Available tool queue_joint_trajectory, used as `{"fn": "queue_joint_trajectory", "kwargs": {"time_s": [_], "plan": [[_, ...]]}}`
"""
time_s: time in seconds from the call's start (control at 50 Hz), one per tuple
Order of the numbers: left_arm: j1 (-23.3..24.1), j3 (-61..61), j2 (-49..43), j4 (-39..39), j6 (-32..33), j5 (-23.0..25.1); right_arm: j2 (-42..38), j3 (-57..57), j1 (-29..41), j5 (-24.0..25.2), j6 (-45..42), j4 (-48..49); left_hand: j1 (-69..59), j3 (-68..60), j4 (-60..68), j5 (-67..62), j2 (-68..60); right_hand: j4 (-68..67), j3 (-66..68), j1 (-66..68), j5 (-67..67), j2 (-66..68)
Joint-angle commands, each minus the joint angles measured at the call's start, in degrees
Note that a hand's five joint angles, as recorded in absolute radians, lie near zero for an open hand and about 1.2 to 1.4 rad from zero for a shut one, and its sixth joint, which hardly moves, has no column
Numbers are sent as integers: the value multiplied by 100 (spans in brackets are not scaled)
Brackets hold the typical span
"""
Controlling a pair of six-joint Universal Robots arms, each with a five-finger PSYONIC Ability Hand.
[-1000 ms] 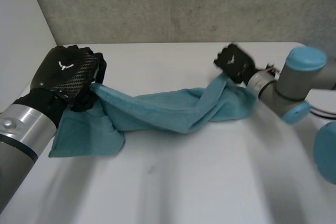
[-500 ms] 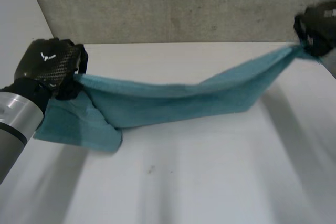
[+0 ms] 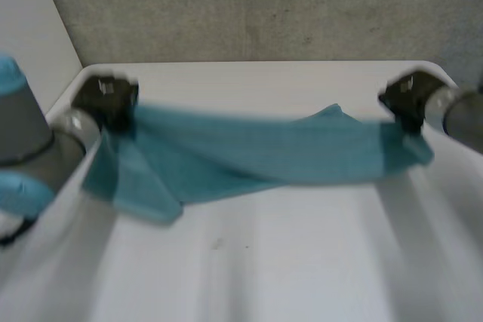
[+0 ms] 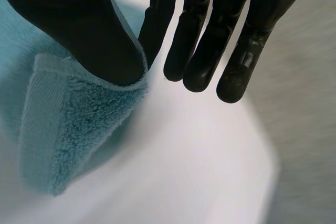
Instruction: Fold the laundry
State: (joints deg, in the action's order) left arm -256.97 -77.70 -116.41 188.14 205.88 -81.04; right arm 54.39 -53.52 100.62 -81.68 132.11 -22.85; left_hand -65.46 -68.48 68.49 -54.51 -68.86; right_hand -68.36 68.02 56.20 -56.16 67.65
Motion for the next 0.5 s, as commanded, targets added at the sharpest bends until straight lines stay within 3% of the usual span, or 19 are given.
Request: {"fn": "queue_joint_trajectory", "kwargs": {"time_s": [0.02,0.04,0.08,0.14,0.24,0.34,0.38,0.5], "plan": [[24,2241,-22,1301,-13,-8,-403,3380,89,-454,1165,2192,-1454,-1152,1151,-1549,-1114,-1164,1198,2380,-1384,1235],[33,2337,117,2026,-100,-8,-403,3383,89,-454,1168,2197,-1454,-1152,1151,-1549,-1114,-1164,1198,2380,-1384,1235],[24,2321,329,2698,-258,-35,-255,3174,150,-515,1587,3131,-1454,-1152,1151,-1549,-1114,-1164,1198,2380,-1384,1235],[15,1998,671,3534,-530,-52,139,2605,177,-507,1808,3584,-1454,-1152,1151,-1549,-1114,-1164,1198,2380,-1384,1235],[-46,1040,1059,3440,-786,-44,1203,322,107,-366,1976,4138,-1454,-1152,1151,-1549,-1114,-1164,1198,2380,-1384,1235],[-169,-94,1156,3369,-795,-44,1662,-950,98,-102,2073,4685,-1454,-1152,1151,-1549,-1114,-1164,1198,2380,-1384,1235],[-266,-492,1156,3387,-795,-8,2038,-2096,89,282,2178,5087,-1454,-1152,1151,-1549,-1114,-1164,1198,2380,-1384,1235],[-486,-1563,972,3492,-778,44,2137,-3392,80,767,2222,5204,-1454,-1152,1151,-1549,-1114,-1164,1198,2380,-1384,1235]]}}
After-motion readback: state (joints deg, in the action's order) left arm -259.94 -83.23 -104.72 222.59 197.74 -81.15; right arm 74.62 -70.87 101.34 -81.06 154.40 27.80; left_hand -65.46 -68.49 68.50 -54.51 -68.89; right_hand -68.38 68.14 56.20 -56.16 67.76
